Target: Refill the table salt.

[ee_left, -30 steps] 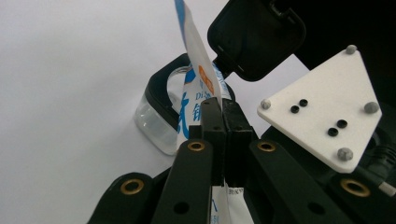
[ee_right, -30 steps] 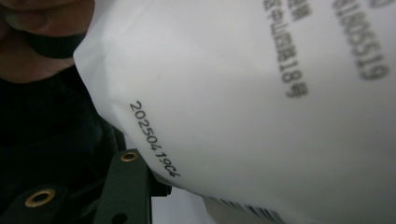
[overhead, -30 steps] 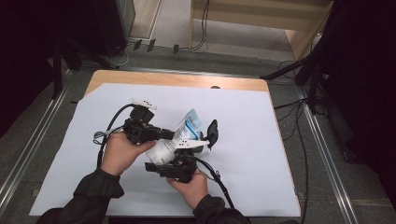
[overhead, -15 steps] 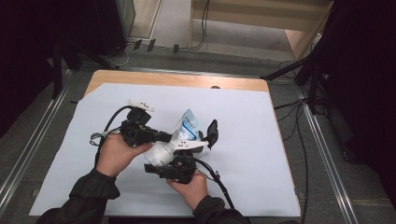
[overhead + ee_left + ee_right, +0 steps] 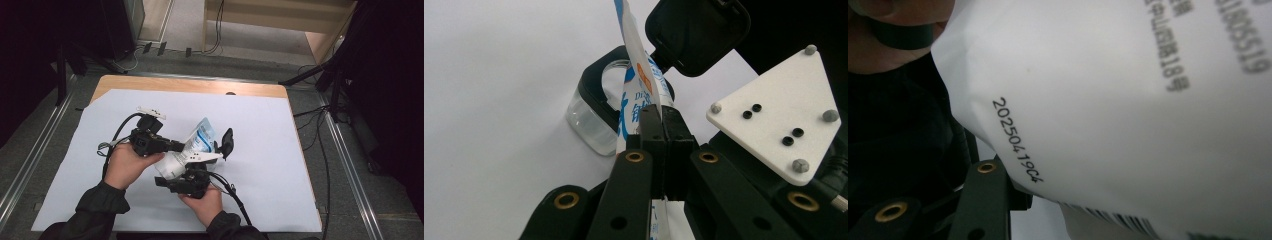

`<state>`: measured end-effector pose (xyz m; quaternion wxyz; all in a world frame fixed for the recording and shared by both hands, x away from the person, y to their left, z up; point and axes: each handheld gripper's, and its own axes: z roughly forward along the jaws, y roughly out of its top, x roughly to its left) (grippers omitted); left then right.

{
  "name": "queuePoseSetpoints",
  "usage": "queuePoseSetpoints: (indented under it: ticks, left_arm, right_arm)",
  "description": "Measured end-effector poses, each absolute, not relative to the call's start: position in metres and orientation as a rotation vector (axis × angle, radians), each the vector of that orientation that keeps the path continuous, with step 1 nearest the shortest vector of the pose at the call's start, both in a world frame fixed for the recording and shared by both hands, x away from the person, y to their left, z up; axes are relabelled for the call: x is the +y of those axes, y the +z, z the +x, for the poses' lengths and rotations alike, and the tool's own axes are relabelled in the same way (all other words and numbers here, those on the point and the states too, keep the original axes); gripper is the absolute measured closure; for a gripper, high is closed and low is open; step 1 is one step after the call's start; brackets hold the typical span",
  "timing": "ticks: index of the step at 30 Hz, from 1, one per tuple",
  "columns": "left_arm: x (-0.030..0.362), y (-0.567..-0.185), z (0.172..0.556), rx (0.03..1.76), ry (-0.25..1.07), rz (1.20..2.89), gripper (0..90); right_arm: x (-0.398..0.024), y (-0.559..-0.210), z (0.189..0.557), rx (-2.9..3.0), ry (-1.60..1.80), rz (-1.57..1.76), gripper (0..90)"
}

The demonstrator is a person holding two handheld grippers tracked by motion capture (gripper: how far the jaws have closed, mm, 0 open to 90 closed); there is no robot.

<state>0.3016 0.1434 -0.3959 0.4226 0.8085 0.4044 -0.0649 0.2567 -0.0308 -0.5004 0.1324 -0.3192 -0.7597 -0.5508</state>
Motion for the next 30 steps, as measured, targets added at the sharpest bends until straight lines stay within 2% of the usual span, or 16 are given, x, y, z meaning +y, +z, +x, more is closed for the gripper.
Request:
queuePoseSetpoints:
  ticks: [16, 30]
  left_arm:
    - [0.1455, -0.3951, 0.3023, 0.986, -0.19, 2.018, 89.2]
    - [0.1411, -0.3955, 0.3026, 1.003, -0.163, 2.012, 90.0]
  right_arm:
    - [-0.0347, -0.4994, 0.2608, -2.132, -1.612, -0.916, 55.8]
    - [-0.0356, -0.5, 0.2621, -2.123, -1.614, -0.927, 55.9]
